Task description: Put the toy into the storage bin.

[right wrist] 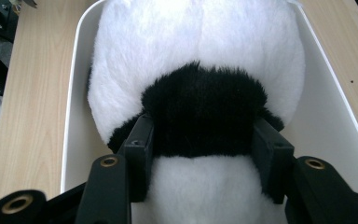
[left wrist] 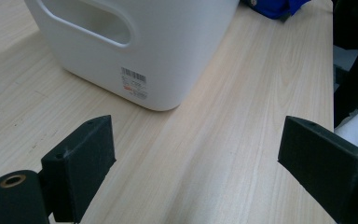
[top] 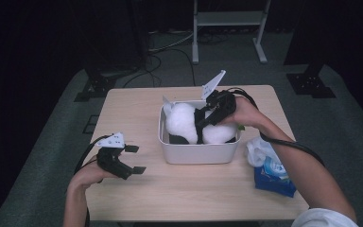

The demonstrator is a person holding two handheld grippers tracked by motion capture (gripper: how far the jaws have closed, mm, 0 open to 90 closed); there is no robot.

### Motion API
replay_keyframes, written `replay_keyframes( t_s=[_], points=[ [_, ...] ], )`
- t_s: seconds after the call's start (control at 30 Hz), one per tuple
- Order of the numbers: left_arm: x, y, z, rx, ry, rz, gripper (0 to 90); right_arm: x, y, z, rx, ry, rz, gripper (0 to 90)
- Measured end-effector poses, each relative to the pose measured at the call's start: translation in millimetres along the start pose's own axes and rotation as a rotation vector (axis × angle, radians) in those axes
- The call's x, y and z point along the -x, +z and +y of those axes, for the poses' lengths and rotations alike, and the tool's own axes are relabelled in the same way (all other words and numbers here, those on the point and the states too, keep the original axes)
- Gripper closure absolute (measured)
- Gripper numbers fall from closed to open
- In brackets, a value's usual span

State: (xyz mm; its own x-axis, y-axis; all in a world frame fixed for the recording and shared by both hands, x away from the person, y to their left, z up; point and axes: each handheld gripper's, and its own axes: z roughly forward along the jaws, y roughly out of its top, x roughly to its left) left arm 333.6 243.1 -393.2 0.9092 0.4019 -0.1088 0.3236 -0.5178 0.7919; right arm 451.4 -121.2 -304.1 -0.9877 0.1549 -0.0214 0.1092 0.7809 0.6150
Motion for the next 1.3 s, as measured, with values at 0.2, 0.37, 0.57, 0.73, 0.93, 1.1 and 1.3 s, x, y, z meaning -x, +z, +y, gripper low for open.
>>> replay_keyframes(
  t_s=[0.2,0.37,0.57,0.73,0.93,1.1,1.3],
  points=[
    [-0.4,-0.3,-0.5,0.000,-0.002,0.000,9.4,-11.0,0.7,-2.7,0.005,-0.009,0.016,49.3],
    [-0.7,-2.0,-0.8,0.001,-0.002,0.003,9.5,-21.4,1.3,-4.5,0.007,-0.017,0.030,49.1],
    [-0.8,-2.6,-1.5,0.007,-0.008,0.005,9.5,-35.5,1.5,-7.5,0.010,-0.024,0.045,48.8],
    [-1.2,-4.1,-1.3,0.009,-0.005,0.006,9.5,-43.9,0.6,-9.8,0.017,-0.025,0.052,48.7],
    [-0.7,-5.0,-1.2,0.015,-0.008,0.008,9.5,-52.6,2.5,-11.1,0.016,-0.033,0.064,48.7],
    [-1.7,-5.5,-2.2,0.014,-0.010,0.010,9.5,-57.2,8.0,-12.5,0.012,-0.042,0.079,48.5],
    [-2.2,-5.6,-2.8,0.015,-0.013,0.010,9.5,-56.6,21.4,-13.9,-0.009,-0.042,0.095,48.2]
  ],
)
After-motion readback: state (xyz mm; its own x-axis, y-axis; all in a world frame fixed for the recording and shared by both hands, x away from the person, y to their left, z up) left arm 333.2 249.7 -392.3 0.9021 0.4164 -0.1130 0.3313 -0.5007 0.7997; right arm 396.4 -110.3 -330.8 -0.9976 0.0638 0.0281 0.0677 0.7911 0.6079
